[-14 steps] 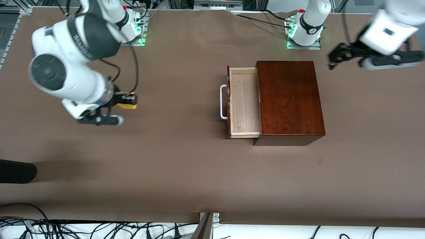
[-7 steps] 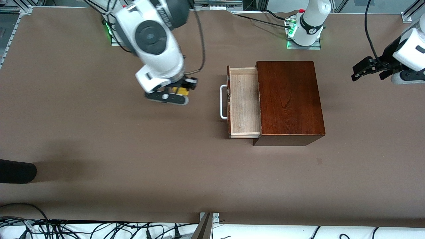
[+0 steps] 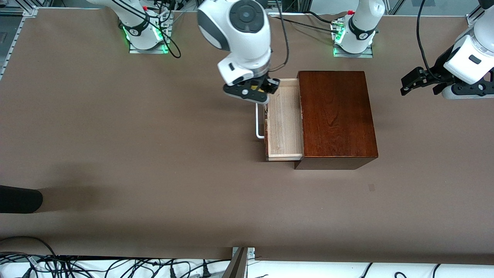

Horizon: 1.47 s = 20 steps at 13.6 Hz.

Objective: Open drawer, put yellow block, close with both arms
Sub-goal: 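Carry the yellow cube with the right gripper over the open drawer, then lower the cube into the drawer and open the right gripper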

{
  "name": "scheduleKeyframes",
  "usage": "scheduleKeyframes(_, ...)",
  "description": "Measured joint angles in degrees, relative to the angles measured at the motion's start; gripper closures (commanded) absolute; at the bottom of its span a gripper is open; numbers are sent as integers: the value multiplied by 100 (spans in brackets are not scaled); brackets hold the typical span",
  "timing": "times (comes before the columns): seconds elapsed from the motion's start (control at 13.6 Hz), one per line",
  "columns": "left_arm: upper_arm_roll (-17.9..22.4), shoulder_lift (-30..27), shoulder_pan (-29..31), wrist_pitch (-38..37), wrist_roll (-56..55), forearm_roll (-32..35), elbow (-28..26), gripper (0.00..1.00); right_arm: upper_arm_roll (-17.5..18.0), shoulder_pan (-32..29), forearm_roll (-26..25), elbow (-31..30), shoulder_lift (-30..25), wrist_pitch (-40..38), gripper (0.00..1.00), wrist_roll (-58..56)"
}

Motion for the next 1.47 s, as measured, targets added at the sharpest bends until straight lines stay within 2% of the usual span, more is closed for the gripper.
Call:
scheduleKeyframes(0.44, -3, 4, 0, 11, -1, 0, -29, 0, -29, 214, 0, 137, 370, 691, 79, 1387)
scheduleKeyframes(0.74, 6, 2, 1, 11, -2, 0, -29, 0, -185, 218, -2, 245, 646, 1359, 78, 4149)
scheduleKeyframes(1.03, 5, -2, 1, 11, -2, 0, -29, 0, -362, 220, -2, 317, 795, 1585, 75, 6543)
scheduleKeyframes(1.18, 4, -11, 1, 11, -2, 0, -29, 0, -397, 221, -2, 323, 796, 1699, 75, 7107)
scheduleKeyframes(1.47, 4, -46, 1, -34, -2, 0, 24, 0, -388, 392, -1, 325, 1001, 1806, 75, 7288)
